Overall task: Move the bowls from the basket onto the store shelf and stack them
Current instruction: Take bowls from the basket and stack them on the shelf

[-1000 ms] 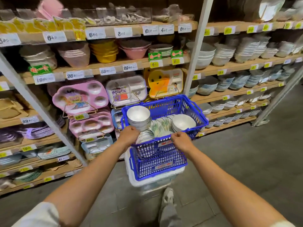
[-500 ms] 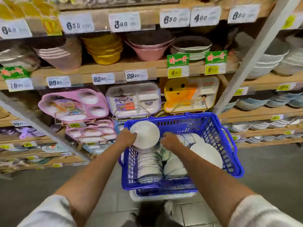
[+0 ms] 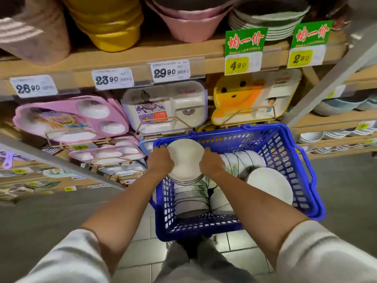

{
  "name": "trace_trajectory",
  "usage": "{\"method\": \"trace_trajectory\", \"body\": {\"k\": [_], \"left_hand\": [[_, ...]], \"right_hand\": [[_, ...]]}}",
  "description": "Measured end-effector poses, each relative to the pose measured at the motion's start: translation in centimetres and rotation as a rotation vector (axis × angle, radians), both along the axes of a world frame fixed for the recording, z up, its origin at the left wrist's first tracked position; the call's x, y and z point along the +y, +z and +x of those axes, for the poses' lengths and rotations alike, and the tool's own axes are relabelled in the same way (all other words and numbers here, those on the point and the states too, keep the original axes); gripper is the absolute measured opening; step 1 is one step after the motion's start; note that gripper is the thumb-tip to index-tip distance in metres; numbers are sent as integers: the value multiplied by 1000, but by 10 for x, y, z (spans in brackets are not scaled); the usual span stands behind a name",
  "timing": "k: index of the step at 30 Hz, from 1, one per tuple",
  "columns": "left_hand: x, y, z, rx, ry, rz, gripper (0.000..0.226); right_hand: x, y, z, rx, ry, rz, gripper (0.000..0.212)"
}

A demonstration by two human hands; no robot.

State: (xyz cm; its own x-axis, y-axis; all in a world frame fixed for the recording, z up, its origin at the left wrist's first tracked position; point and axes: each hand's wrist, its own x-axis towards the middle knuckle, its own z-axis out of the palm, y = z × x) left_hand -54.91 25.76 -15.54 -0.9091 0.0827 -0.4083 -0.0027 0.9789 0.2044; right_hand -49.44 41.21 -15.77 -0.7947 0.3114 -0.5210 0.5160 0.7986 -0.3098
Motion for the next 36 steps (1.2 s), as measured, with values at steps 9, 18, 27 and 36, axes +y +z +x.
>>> {"method": "trace_trajectory", "body": {"k": [9,18,27,36], "left_hand": [[-1,19,-4,-11,66,162,47],[-11,102,-7,149,132,681,21],[1,211,9,-119,180,1425,31],[43,289,50,-207,325,1657,36]], "right_hand": [[20,28,-4,44,-89,-305,40],[40,122,5,280,-163,-514,33],[51,248,35,474,-214,-592,21],[62,315,82,749,-370,-540,27]]}}
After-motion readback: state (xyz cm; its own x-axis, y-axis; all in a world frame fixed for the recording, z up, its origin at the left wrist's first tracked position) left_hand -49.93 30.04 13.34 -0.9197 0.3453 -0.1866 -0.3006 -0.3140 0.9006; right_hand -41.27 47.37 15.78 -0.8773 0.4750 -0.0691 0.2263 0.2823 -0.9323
